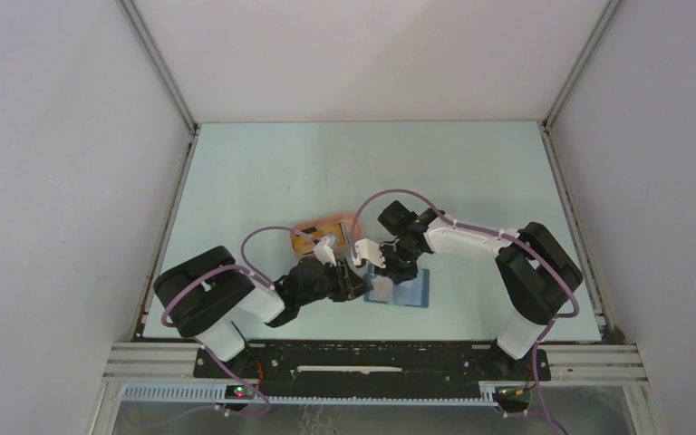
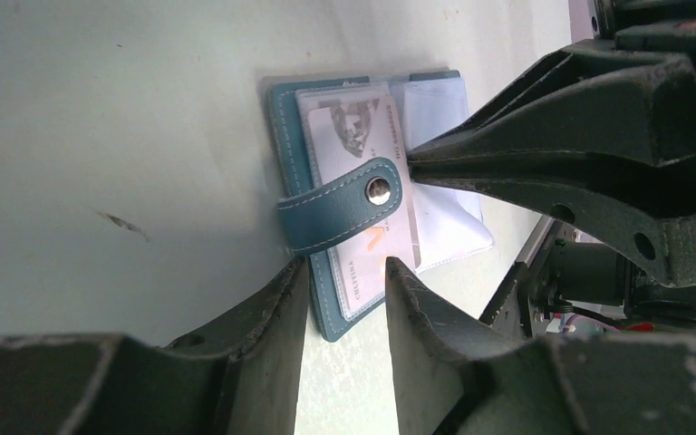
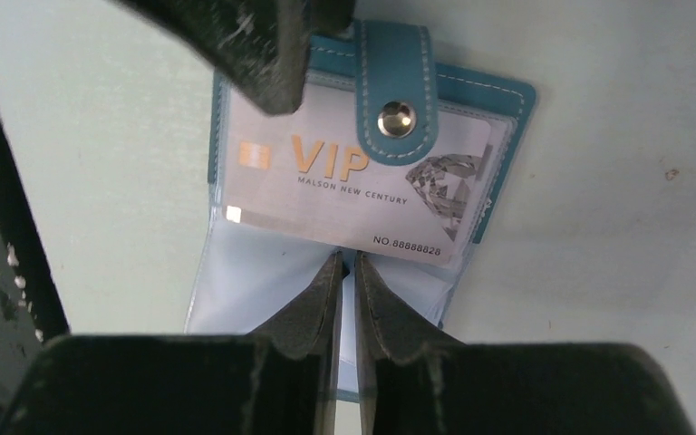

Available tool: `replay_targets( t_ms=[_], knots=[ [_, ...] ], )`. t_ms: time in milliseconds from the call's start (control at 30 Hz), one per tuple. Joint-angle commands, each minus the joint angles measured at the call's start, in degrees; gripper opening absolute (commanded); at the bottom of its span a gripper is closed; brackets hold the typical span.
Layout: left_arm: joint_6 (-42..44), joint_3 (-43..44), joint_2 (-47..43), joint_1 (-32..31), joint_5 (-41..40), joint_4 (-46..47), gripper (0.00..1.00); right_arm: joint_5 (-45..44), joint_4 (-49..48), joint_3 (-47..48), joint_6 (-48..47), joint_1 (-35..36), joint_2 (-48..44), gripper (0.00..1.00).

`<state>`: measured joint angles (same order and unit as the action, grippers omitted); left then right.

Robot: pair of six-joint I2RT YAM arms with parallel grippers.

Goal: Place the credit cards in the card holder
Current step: Insert the credit card into the card holder.

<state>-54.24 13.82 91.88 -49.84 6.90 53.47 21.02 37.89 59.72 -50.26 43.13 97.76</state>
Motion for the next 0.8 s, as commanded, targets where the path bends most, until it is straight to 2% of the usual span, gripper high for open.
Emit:
replay_targets(
  t_ms=[0,233,400,567,767],
  knots=[
    [-0.67,-1.69,0.06,1.07,0.94,2.69,0.41,3.87,7.37,0.73,-8.33,-2.69,-3.29,0.17],
    [-0.35,-1.79,0.1,1.9,1.43,2.69,0.41,2.21,8.12,-1.98,-11.84,-5.43,-5.05,0.18],
    [0.0,-1.85,-0.37,1.92,2.13,3.27,0.41,6.49,8.58,-2.47,-13.42,-5.76,-8.01,0.19],
    [0.19,-1.96,-0.45,1.94,2.24,3.48,0.42,8.0,5.03,-5.1,-14.59,-2.0,-11.23,0.23],
    [0.05,-2.0,-0.13,1.93,2.06,3.66,0.42,4.61,5.38,-5.42,-15.43,2.01,-7.89,0.29]
  ],
)
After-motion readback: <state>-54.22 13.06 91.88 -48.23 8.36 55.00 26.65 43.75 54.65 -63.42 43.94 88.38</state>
